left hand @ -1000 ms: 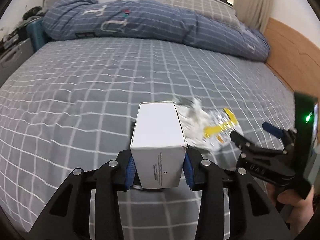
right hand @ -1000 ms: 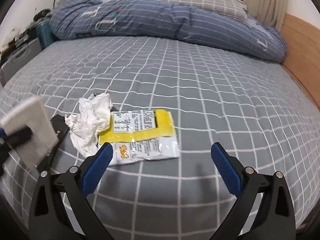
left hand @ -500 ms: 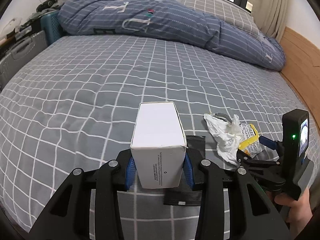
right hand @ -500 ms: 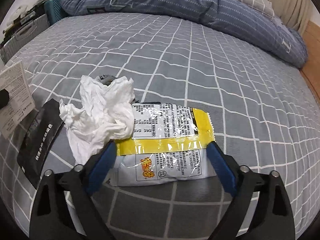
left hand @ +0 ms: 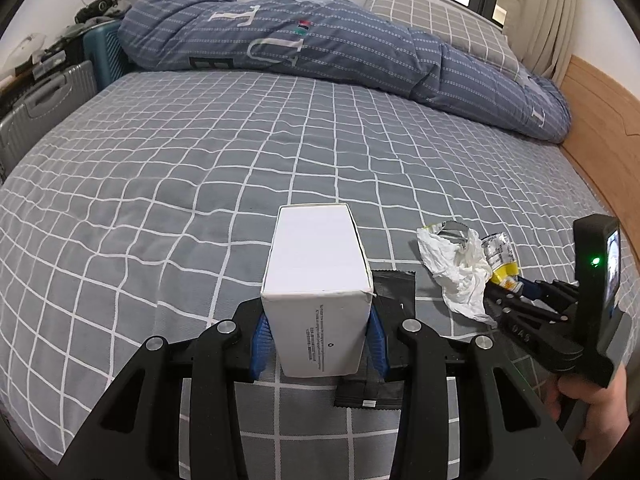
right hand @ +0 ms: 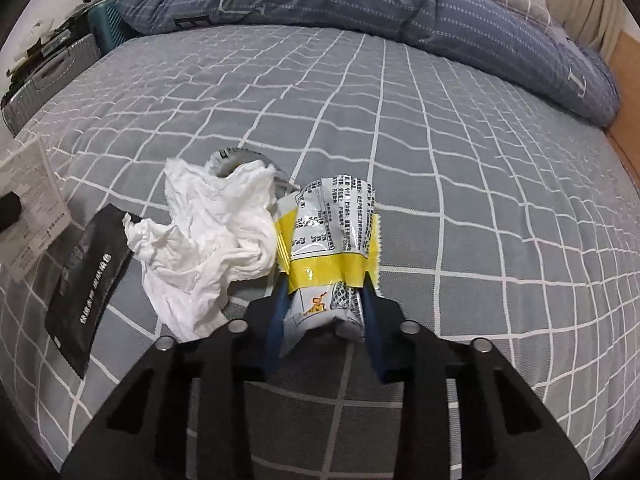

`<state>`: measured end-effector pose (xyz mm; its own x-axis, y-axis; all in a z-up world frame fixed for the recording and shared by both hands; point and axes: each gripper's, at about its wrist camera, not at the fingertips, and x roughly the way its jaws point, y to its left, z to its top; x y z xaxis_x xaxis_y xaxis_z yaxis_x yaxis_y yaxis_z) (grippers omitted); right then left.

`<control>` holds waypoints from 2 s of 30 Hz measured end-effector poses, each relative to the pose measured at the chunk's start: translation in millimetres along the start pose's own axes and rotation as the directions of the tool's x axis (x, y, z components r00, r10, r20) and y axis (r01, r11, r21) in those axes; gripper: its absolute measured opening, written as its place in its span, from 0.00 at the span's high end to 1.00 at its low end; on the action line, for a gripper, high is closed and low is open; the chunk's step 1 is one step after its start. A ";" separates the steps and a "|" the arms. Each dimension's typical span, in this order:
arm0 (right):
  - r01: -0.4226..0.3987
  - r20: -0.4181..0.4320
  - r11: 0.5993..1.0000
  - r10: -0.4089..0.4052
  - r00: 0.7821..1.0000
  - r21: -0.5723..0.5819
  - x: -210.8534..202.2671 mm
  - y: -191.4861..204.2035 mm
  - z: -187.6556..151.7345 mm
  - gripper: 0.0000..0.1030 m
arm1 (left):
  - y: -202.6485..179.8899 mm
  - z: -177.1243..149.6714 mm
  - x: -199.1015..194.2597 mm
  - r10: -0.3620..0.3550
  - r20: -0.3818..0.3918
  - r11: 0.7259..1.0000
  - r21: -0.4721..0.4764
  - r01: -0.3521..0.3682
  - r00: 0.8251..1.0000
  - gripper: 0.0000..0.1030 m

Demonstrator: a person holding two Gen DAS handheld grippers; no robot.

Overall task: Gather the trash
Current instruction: 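Grasp the white small box with the left tool while the right tool grasps the yellow wrapper, then lift the white box and yellow wrapper and carry them down over the bin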

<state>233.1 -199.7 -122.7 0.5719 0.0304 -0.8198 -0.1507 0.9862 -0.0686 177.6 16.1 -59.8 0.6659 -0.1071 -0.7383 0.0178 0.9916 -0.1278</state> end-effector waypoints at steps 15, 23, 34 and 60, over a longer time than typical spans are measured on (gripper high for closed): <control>0.066 0.087 0.997 -0.069 0.994 0.036 -39.4 -8.9 1.9 0.78 | -2.3 1.0 -9.0 0.001 0.010 1.000 0.016 -0.001 1.000 0.63; 0.075 0.174 0.996 -0.082 0.981 0.046 -84.1 -2.2 -5.0 0.78 | -4.7 -9.2 -26.7 -0.019 0.026 1.000 0.017 0.019 0.999 0.63; 0.075 0.216 0.995 -0.088 0.973 0.068 -128.1 7.2 -29.2 0.78 | -9.9 -26.6 -56.8 -0.043 0.056 0.999 -0.003 0.043 0.997 0.63; 0.024 0.267 0.997 -0.041 0.963 0.067 -204.3 35.3 -85.3 0.78 | -33.8 -80.1 -114.9 -0.064 0.062 0.997 0.053 0.061 0.996 0.63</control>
<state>42.2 -184.9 -6.1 0.7724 0.0323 -0.6343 -0.0823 0.9954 -0.0496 40.7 -10.8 -23.7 0.7087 -0.1658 -0.6858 0.0976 0.9857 -0.1374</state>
